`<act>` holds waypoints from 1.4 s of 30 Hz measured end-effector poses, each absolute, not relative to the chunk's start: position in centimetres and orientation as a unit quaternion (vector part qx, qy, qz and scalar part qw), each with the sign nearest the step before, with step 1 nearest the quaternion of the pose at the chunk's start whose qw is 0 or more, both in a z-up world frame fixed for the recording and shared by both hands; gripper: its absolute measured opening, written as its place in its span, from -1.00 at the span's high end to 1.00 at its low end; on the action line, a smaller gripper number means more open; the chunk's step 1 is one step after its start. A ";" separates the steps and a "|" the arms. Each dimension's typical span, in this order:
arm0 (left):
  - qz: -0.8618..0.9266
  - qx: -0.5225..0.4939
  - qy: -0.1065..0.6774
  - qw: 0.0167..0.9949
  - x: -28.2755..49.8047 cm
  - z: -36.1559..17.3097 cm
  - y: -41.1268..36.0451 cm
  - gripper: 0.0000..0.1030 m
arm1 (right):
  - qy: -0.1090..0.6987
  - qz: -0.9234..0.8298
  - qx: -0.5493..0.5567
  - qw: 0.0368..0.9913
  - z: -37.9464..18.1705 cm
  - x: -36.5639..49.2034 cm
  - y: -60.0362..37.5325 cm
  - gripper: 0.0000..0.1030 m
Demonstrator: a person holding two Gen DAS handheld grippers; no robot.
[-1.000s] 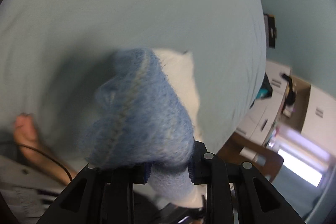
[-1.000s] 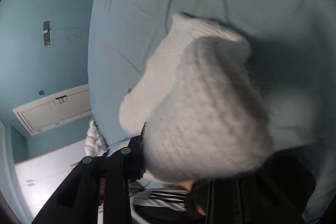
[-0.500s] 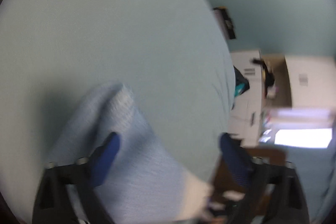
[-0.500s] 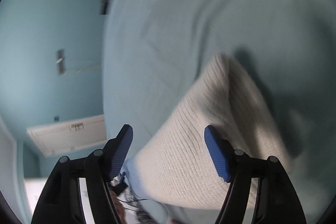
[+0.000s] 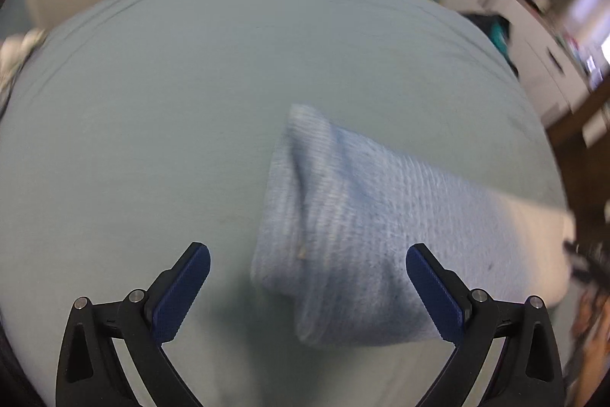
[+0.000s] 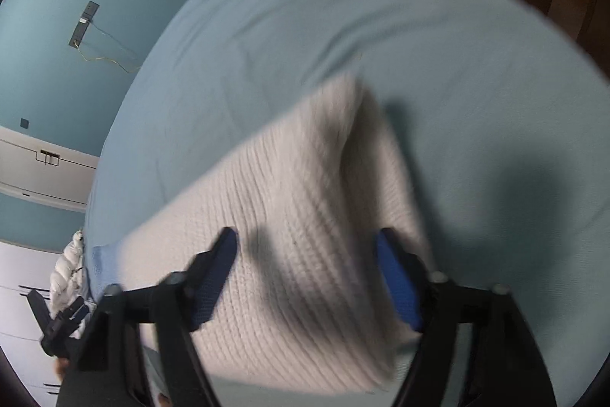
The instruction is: Fold small clothes
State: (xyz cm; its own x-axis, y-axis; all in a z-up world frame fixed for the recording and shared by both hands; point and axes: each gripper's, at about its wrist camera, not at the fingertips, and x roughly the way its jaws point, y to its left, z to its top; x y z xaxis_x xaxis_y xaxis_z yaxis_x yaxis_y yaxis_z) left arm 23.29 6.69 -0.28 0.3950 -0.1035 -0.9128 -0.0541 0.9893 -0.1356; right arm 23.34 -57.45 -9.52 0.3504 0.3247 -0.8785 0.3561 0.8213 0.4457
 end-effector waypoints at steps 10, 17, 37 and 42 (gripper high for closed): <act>0.041 -0.010 0.554 0.831 26.8 -5.7 4.2 -1.00 | 0.487 -0.100 0.176 0.850 -6.0 20.0 -53.1 0.62; 0.081 0.073 0.537 0.837 26.3 -4.8 -0.8 -1.00 | 0.520 -0.170 0.094 0.831 -9.5 22.0 -53.9 -0.03; -0.051 0.266 0.469 0.840 21.0 -5.6 -22.3 -1.00 | 0.488 0.012 -0.101 0.867 -9.0 18.5 -38.8 -0.81; -0.019 0.163 0.535 0.828 22.8 -6.5 -20.9 -1.00 | 0.513 0.026 -0.069 0.855 -10.2 19.3 -40.3 -0.93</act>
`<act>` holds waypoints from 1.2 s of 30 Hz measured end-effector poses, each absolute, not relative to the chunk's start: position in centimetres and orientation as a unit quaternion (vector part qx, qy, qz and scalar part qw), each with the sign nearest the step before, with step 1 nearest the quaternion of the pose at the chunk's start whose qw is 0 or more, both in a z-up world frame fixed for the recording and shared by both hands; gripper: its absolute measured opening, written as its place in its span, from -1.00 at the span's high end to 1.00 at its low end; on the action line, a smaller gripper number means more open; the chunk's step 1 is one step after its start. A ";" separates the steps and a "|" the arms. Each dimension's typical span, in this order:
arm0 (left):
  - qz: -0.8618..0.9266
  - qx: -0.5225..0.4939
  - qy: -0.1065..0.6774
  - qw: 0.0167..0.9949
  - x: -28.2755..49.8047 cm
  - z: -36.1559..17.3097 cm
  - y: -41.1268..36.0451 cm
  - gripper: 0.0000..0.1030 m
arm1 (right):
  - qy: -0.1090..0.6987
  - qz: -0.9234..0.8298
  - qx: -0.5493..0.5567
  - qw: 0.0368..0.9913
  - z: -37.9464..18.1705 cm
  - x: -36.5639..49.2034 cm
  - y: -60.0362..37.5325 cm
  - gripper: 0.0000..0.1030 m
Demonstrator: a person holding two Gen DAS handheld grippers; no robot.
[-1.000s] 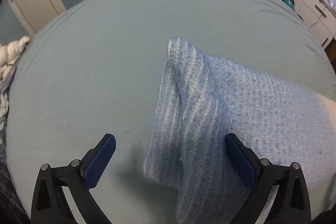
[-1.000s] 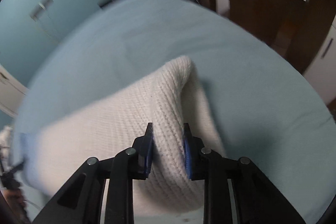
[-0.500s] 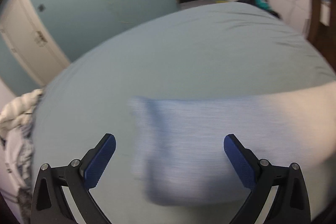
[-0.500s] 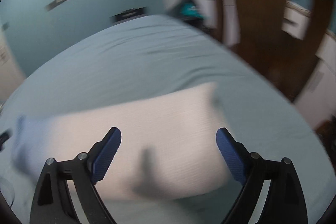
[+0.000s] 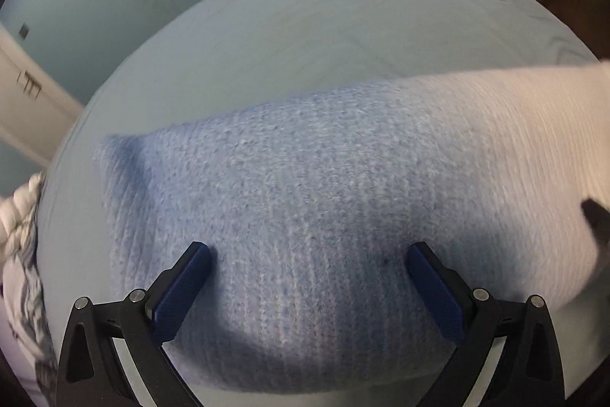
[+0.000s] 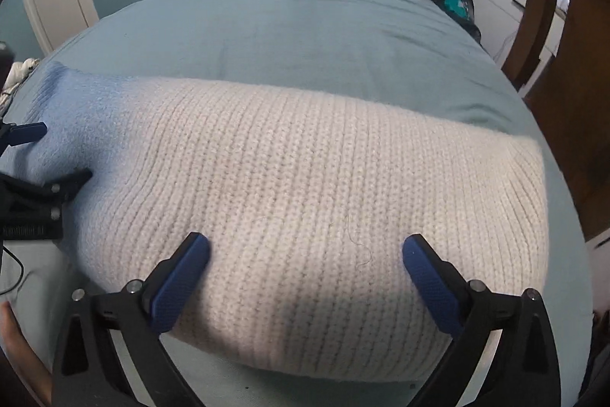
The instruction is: Fold small clothes
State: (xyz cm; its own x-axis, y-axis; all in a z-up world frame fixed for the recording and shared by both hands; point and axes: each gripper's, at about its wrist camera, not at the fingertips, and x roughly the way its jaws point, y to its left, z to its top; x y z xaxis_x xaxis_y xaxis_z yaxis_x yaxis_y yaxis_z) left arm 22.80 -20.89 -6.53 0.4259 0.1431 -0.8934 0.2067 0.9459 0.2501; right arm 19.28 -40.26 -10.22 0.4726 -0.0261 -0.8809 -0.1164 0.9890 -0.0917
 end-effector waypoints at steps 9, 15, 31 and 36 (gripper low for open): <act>-0.069 0.173 0.500 0.846 21.2 -5.3 -28.3 -1.00 | 0.436 -0.026 0.006 0.900 -5.8 17.7 -43.9 -0.94; -0.035 0.196 0.470 0.860 20.5 -8.5 -30.5 -1.00 | 0.504 -0.094 -0.023 0.858 -10.2 18.9 -45.6 -0.98; 0.033 0.079 0.506 0.858 26.2 -7.6 -16.6 -1.00 | 0.462 -0.069 -0.030 0.884 -9.3 20.5 -41.6 -0.98; 0.056 0.130 0.499 0.855 25.7 -8.2 -19.1 -1.00 | 0.489 -0.048 -0.008 0.871 -10.8 21.8 -42.8 -0.98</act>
